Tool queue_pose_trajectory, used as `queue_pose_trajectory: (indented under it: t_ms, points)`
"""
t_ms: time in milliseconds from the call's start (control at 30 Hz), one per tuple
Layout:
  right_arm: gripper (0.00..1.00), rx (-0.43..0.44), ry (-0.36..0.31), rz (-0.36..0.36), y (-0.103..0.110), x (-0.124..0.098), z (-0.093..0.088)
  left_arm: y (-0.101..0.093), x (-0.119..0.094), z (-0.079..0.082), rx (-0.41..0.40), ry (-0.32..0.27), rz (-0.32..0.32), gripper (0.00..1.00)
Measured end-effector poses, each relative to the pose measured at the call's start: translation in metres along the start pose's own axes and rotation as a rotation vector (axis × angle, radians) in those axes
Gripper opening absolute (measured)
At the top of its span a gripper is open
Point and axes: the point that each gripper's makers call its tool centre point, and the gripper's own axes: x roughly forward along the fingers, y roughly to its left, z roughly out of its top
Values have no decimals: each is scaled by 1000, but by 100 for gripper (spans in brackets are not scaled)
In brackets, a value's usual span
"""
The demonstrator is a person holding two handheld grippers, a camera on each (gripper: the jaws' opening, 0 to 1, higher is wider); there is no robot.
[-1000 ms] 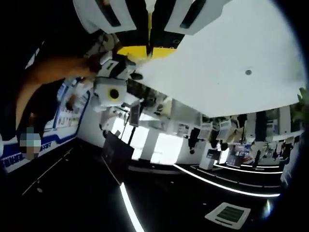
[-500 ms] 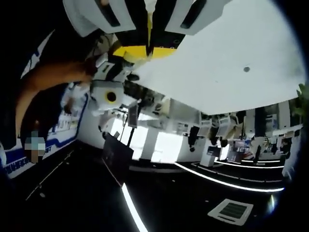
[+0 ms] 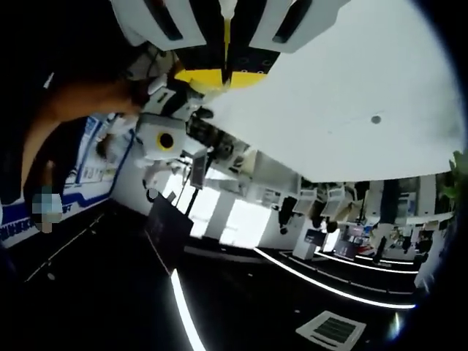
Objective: Compare the silicone blocks by pressing each to a similar depth, holding the contact briefly, and releasing to observe deformation and rebound differences across the visible hardness samples.
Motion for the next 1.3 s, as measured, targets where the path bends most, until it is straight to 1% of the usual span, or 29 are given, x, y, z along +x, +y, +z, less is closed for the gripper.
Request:
queue_pose_trajectory:
  t_ms: [33, 67, 100, 167, 200, 300, 333, 367, 433, 500, 533, 600, 700, 800, 867, 900, 1000, 1067, 1100, 1133, 1200, 1233, 1267, 1300]
  points:
    - [3, 3, 0, 0, 0, 0, 0, -1, 0, 0, -5, 0, 2, 0]
    - [4, 1, -6, 0, -1, -2, -1, -2, 0, 0, 8, -8, -9, 0]
    - [5, -12, -12, -1, 0, -3, 0, -5, 0, 1, 49, -15, -28, 0]
    - [6, -23, -14, -11, 0, -4, -2, -5, 1, -1, 39, -6, -20, 0]
    - [7, -61, -20, -18, -2, -4, -4, -5, 1, -1, 37, -3, -21, 0]
    - [9, -37, -28, -23, -1, -4, -5, -6, 3, -3, 43, 7, -39, 0]
    - [9, -42, -29, -27, -1, -5, -6, -7, 3, -4, 48, 7, -41, 0]
    - [9, -64, -40, -36, -2, -5, -5, -7, 3, -3, 43, 4, -45, 0]
    - [10, -66, -48, -37, -2, -5, -3, -8, 2, -1, 33, -10, -43, 0]
    - [12, -99, -57, -51, -1, -6, -1, -9, 2, 1, 35, -15, -37, 0]
    - [12, -118, -63, -59, -1, -6, 0, -12, 2, 2, 38, -22, -53, 0]
    - [13, -126, -78, -71, -2, -8, 0, -14, 2, 3, 49, -23, -57, 0]
    - [13, -112, -85, -63, -1, -9, -2, -17, 4, 2, 70, -6, -67, 0]
    - [10, -105, -87, -56, 0, -10, -3, -17, 4, 1, 59, -4, -69, 0]
    - [8, -137, -82, -47, 1, -12, -2, -19, 4, 1, 68, -12, -82, 0]
    - [7, -130, -84, -45, 0, -14, -2, -22, 4, 1, 81, -20, -94, 0]
    - [7, -122, -98, -39, 1, -15, -1, -24, 5, 3, 88, -18, -93, 0]
    - [9, -162, -127, -74, -3, -15, 2, -24, 5, 4, 84, -18, -87, 0]
    - [10, -144, -142, -62, -1, -15, 3, -24, 5, 7, 98, -29, -88, 0]
    - [11, -142, -150, -55, 0, -15, 4, -25, 5, 8, 94, -31, -89, 0]
    - [12, -180, -171, -85, -3, -17, 9, -27, 5, 12, 105, -42, -92, 0]
    - [13, -190, -173, -90, -3, -18, 10, -29, 5, 14, 112, -48, -92, 0]
    - [14, -195, -166, -93, -2, -18, 10, -31, 6, 15, 101, -49, -96, 0]
    - [15, -193, -169, -98, -1, -18, 12, -30, 6, 17, 91, -50, -86, 0]
